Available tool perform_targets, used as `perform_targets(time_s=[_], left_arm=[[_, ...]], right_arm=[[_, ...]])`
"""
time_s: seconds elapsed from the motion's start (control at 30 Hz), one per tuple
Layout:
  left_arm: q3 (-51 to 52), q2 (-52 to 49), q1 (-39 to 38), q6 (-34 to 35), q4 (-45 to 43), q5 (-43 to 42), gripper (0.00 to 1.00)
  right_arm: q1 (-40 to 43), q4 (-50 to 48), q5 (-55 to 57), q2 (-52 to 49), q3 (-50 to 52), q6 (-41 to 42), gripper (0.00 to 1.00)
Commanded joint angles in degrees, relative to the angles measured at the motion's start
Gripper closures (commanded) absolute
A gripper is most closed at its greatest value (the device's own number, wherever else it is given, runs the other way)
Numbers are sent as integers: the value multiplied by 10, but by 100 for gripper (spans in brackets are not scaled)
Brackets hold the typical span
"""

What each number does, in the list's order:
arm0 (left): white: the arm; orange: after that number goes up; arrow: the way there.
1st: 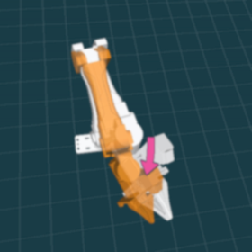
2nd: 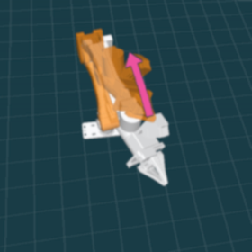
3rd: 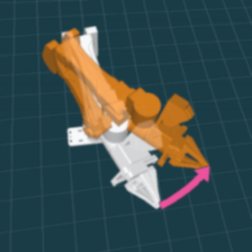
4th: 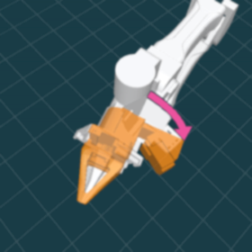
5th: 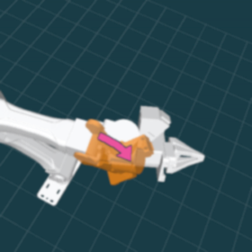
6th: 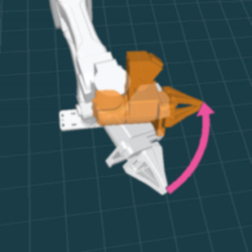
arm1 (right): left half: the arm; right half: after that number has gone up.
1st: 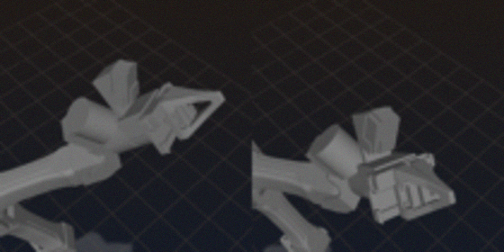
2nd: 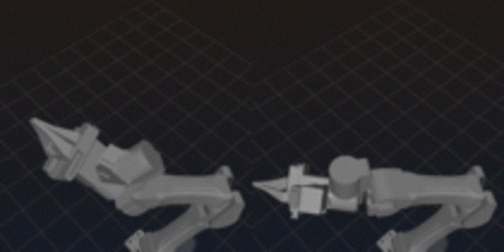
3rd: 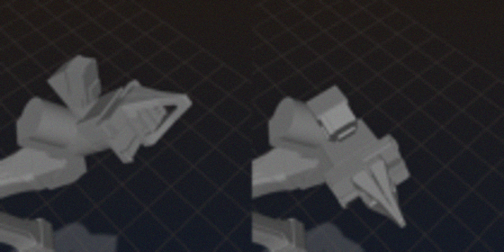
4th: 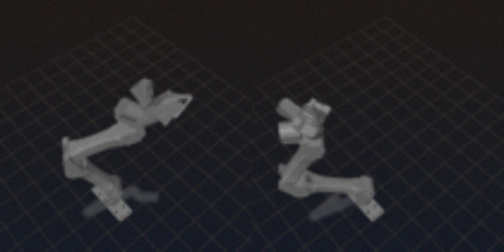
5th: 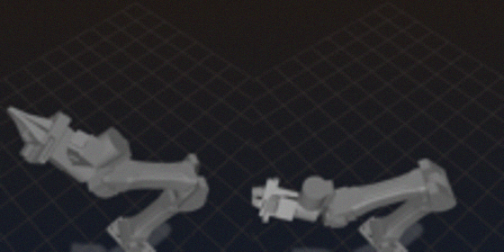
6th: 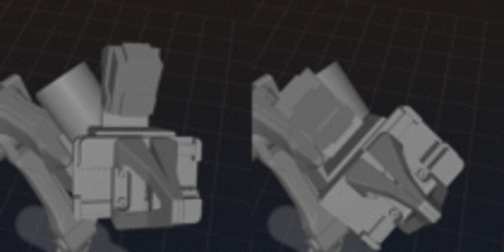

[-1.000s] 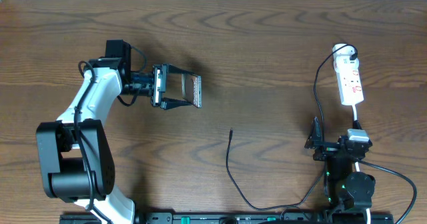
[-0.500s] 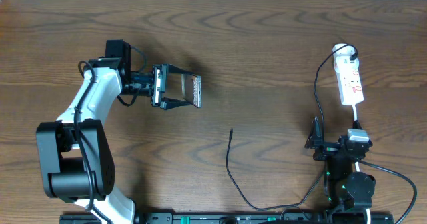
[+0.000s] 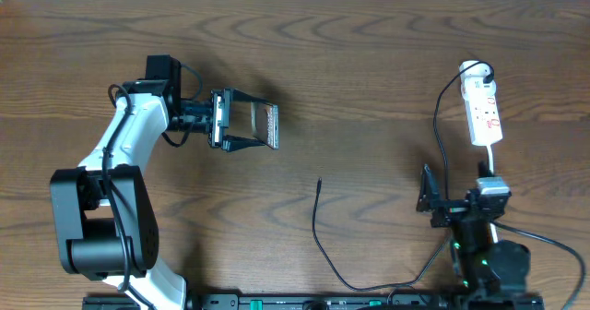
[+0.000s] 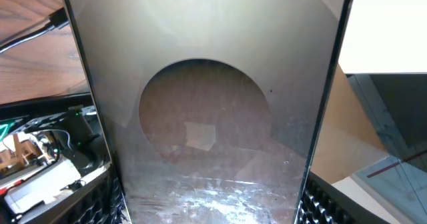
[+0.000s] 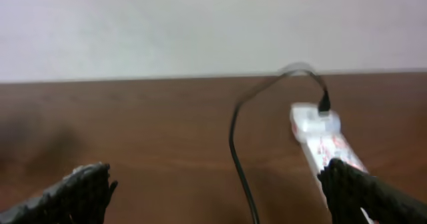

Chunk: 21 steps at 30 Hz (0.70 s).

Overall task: Plug charger to phone and switch on socket
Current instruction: 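Raise the right arm and swing the right gripper toward the phone box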

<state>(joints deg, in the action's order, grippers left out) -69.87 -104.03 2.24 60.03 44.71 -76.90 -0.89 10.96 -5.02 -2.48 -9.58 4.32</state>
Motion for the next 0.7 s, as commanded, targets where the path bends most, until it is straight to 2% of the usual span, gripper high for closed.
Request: perform_targets(time_s=[0.0, 0.17, 0.37, 0.5, 0.6, 0.67], left_arm=[[-2, 12, 1, 3, 1, -35, 93], [-2, 12, 1, 3, 1, -28, 93], [-2, 12, 1, 3, 1, 0, 93], [-2, 12, 1, 3, 1, 20, 93], [-2, 12, 1, 3, 2, 56, 93], [-2, 12, 1, 3, 2, 65, 93]], right_arm=[[-3, 28, -16, -30, -92, -29, 1], [-3, 114, -35, -141, -216, -23, 1], [-3, 221, -103, -337, -375, 46, 1], [-3, 247, -232, -461, -465, 56, 1], [-3, 224, -372, -537, -504, 56, 1], [-3, 192, -418, -571, -508, 57, 1]])
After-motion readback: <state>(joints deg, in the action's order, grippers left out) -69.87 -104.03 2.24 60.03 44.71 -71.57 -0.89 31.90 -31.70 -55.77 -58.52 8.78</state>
